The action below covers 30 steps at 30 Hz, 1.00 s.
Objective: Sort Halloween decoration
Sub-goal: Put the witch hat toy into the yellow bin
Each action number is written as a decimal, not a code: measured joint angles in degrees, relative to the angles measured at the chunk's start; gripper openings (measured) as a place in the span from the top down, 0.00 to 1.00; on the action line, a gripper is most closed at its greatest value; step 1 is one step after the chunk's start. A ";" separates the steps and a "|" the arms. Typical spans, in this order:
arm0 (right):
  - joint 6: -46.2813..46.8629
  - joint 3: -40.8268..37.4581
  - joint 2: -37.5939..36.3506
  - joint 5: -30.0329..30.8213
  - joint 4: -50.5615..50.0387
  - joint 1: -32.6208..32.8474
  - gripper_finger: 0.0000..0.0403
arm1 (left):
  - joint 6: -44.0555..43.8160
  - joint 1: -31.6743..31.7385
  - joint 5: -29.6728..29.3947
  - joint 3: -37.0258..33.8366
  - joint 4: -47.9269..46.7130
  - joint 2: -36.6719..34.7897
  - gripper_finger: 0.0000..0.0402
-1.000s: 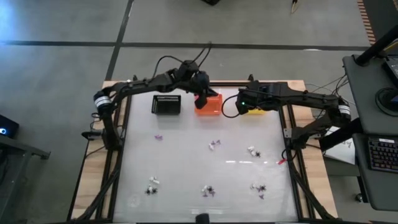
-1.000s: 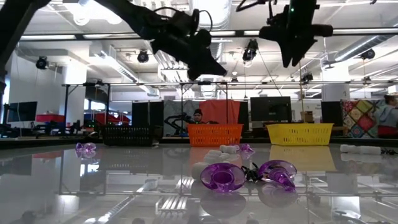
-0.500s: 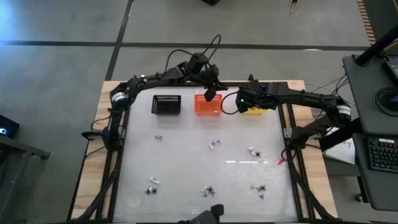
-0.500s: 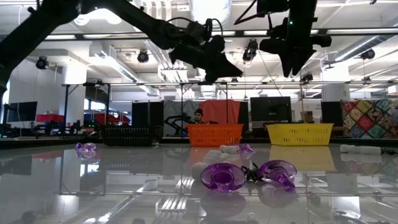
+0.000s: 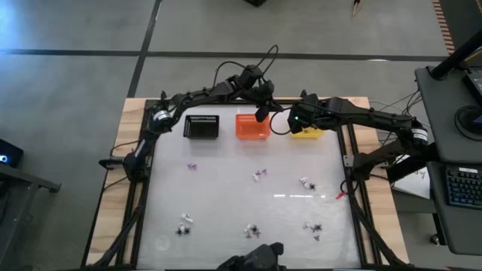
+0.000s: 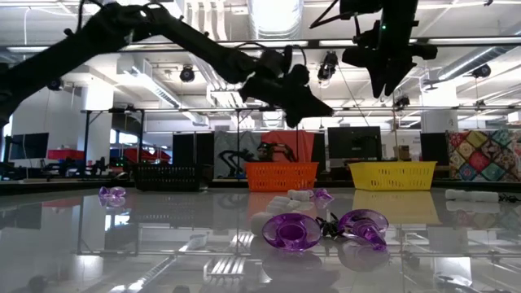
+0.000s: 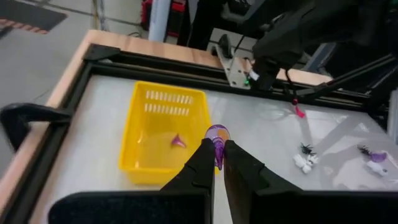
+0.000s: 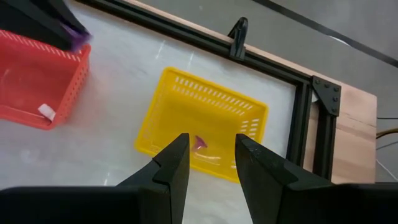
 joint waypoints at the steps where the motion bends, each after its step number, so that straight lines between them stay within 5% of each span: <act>1: -0.04 0.00 0.00 0.00 -0.01 0.00 0.70 | -0.10 0.00 0.02 1.53 -0.43 1.09 1.00; 13: -0.55 0.00 -0.02 0.00 -0.48 0.00 0.70 | -3.05 -0.20 3.13 16.95 -3.63 10.12 1.00; 30: -0.22 0.00 -0.02 0.02 -0.13 0.02 0.70 | -2.62 -1.18 3.09 17.97 -3.89 11.04 1.00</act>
